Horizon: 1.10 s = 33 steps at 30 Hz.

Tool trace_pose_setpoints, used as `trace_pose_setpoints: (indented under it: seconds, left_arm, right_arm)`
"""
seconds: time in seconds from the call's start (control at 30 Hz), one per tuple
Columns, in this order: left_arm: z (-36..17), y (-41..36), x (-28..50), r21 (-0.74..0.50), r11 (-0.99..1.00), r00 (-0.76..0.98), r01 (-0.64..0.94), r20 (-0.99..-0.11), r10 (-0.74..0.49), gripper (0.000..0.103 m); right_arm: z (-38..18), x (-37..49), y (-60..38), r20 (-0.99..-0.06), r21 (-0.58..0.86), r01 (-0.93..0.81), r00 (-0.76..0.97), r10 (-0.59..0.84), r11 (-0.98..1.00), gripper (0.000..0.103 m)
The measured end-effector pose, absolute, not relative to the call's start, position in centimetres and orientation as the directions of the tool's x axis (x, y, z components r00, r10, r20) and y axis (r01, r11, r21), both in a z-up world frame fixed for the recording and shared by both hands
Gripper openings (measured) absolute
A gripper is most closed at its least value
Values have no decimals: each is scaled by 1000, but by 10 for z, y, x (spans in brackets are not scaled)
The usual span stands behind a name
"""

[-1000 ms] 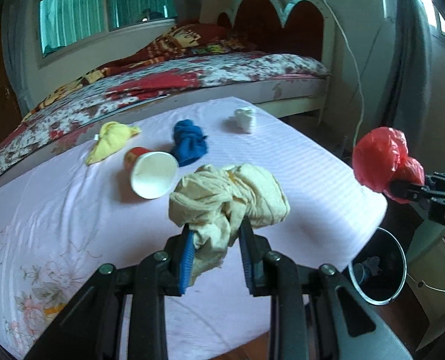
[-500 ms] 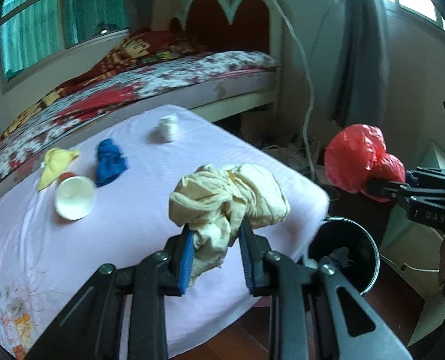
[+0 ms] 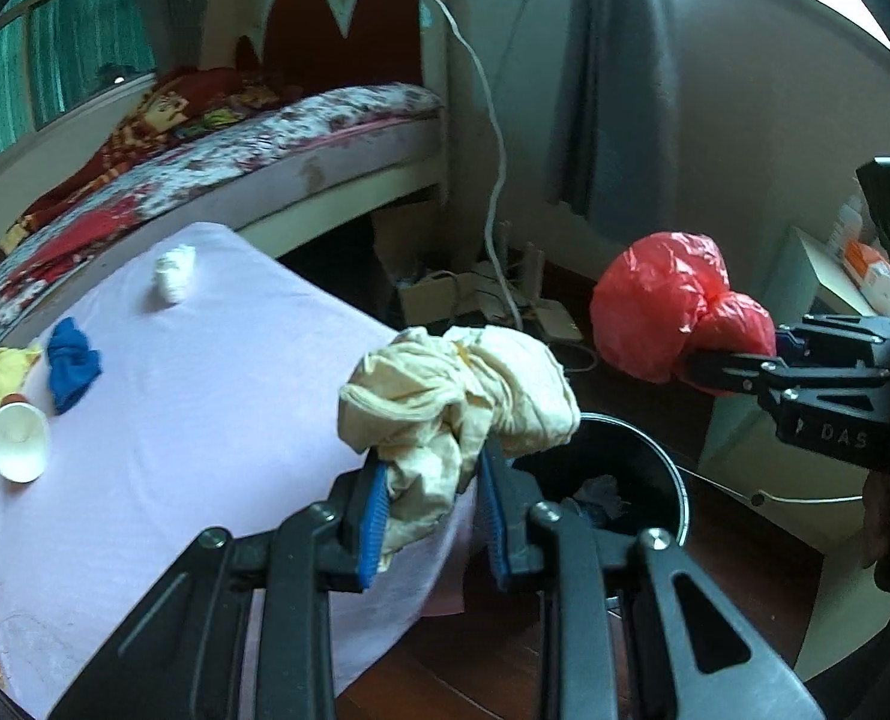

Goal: Collect trash
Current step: 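Carry the beige cloth and red bag over the black bin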

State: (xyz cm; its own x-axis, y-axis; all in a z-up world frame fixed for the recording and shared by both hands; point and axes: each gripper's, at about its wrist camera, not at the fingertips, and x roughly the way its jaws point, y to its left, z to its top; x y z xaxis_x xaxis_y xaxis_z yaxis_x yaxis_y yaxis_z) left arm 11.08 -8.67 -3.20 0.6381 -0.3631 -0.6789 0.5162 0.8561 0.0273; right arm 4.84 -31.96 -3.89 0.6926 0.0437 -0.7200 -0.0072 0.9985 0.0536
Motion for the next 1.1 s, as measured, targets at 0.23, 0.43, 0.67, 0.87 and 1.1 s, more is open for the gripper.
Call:
trace_pose_setpoints:
  seconds: [0.23, 0.43, 0.67, 0.87, 1.1]
  left_arm:
    - [-45, -111, 108, 9, 826, 589, 563, -705, -394, 28]
    - [-69, -132, 107, -44, 801, 512, 596, -748, -422, 28]
    - [-98, -154, 108, -78, 776, 429, 626, -796, -426, 28]
    - [-128, -162, 113, -97, 773, 361, 627, -843, -399, 28]
    - [-154, -166, 123, -144, 777, 294, 612, -871, -393, 28]
  right_arm:
    - [-60, 37, -340, -754, 32, 13, 656, 16, 999, 32]
    - [-84, 27, -358, -791, 35, 19, 612, 16, 999, 32]
    - [-116, 27, -363, -835, 17, -3, 550, 15, 1000, 32]
    - [-147, 39, -365, -884, 4, -26, 468, 16, 1000, 32]
    - [-172, 50, -362, -917, -15, -52, 399, 7, 999, 32]
